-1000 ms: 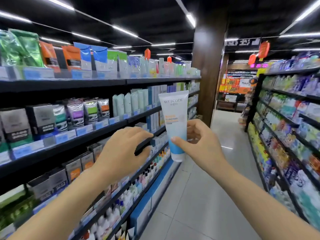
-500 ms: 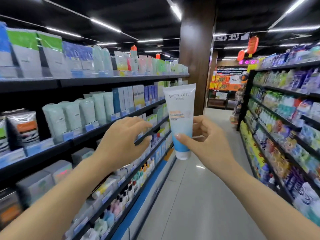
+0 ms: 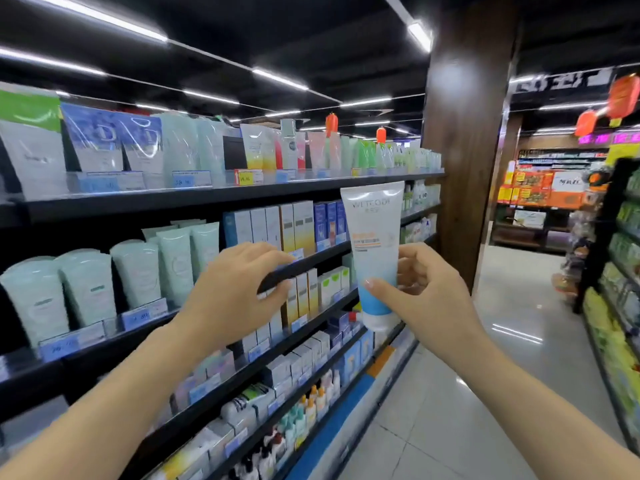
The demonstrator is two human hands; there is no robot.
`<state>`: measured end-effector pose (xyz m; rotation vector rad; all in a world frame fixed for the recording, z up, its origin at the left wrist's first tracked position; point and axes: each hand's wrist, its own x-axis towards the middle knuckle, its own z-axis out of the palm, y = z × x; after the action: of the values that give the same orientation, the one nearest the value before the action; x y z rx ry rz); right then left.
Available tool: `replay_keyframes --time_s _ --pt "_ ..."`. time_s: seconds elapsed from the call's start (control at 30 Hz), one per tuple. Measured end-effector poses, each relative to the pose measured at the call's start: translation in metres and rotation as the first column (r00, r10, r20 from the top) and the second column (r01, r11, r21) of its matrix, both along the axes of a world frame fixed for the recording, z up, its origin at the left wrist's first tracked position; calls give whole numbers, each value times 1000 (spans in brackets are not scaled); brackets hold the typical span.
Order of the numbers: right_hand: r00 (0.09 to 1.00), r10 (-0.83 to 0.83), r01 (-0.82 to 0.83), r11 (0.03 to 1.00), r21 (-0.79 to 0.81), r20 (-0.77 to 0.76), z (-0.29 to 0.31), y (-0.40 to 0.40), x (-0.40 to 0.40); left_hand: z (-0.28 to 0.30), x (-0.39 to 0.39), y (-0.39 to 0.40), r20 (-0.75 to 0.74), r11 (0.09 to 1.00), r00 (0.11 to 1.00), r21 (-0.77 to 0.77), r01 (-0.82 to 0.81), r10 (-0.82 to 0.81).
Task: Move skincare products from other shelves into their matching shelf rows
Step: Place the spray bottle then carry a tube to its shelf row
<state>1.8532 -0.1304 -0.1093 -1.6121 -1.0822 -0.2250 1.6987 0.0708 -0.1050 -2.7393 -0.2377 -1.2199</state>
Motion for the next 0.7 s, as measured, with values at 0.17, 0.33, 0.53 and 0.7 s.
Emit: replay_keyframes --time_s 0.17,0.33,0.53,0.7 --pt "999 51 -51 999 4 4 4 65 66 11 40 62 38 992 992 24 -120 119" --pt "990 142 -142 990 16 -1 14 121 117 29 70 119 93 972 968 0 -234 233" --pt "963 267 -268 962 51 19 32 199 171 42 100 174 161 910 905 77 -408 393" --pt "906 415 -420 906 56 86 57 262 205 50 114 216 217 791 797 140 -596 563"
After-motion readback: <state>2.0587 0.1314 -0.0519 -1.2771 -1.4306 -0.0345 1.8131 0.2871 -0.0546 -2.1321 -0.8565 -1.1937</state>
